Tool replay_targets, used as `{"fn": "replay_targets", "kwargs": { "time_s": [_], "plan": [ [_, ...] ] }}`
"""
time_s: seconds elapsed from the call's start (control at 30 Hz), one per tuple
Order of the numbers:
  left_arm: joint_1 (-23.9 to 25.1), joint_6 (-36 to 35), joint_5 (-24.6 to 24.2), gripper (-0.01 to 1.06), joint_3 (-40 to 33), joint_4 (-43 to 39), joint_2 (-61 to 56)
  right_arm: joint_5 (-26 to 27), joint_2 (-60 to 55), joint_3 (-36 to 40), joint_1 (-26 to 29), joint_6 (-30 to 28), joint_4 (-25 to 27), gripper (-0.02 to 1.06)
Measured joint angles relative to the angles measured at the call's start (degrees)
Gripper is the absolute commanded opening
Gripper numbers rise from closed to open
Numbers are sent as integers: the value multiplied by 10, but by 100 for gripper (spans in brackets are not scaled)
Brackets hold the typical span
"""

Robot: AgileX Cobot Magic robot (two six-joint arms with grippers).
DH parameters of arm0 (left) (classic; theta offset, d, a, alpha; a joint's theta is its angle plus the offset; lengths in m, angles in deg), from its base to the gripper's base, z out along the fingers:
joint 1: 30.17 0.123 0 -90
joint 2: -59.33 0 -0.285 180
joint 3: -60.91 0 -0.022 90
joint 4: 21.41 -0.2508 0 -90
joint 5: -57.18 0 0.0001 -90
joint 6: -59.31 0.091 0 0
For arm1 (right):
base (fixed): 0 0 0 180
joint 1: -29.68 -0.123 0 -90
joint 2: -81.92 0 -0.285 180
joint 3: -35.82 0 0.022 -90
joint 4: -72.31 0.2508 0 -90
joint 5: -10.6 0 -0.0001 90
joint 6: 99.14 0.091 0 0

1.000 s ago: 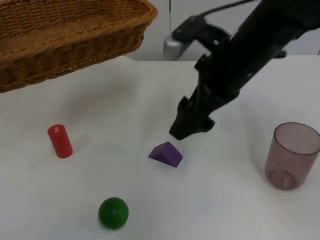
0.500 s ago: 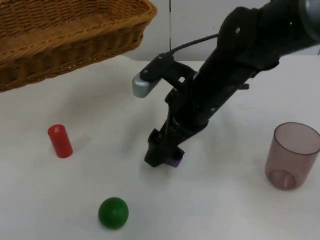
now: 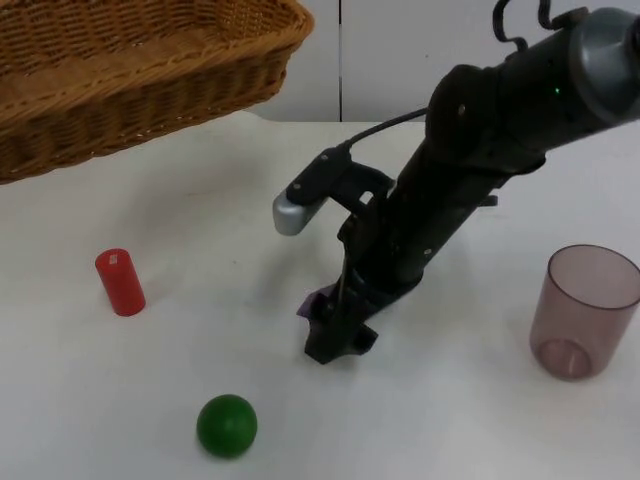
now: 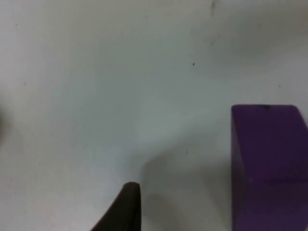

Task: Pick up the basket with the left hand and place the triangular block into the basket with the right hand.

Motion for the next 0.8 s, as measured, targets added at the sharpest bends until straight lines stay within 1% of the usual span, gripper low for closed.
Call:
{"fn": "replay_targets", "kwargs": {
  "time_s": [0.07,0.2,0.23,0.33,0.47,0.53,0.6,0.63,0.67,0.7,0.77,0.8],
  "plan": [
    [0,0,0,0,0,0,0,-4,-3,-5,0,-1,0,100],
    [0,0,0,0,0,0,0,-27,-16,-45,0,-2,4,99],
    [0,0,0,0,0,0,0,-27,-16,-45,0,-2,4,99],
    [0,0,0,0,0,0,0,-49,-27,-67,0,-2,11,99],
    [0,0,0,0,0,0,0,-59,-38,-72,0,-5,15,98],
    [0,0,-1,0,0,0,0,-60,-38,-75,0,-6,15,95],
    [0,0,-1,0,0,0,0,-62,-40,-75,0,-6,15,88],
    [0,0,-1,0,0,0,0,-62,-41,-76,0,-6,12,88],
    [0,0,-1,0,0,0,0,-60,-42,-77,0,-6,7,80],
    [0,0,-1,0,0,0,0,-60,-42,-77,0,-6,6,70],
    [0,0,-1,0,0,0,0,-60,-43,-78,0,-1,4,44],
    [0,0,-1,0,0,0,0,-60,-43,-78,0,5,0,44]
  ]
}}
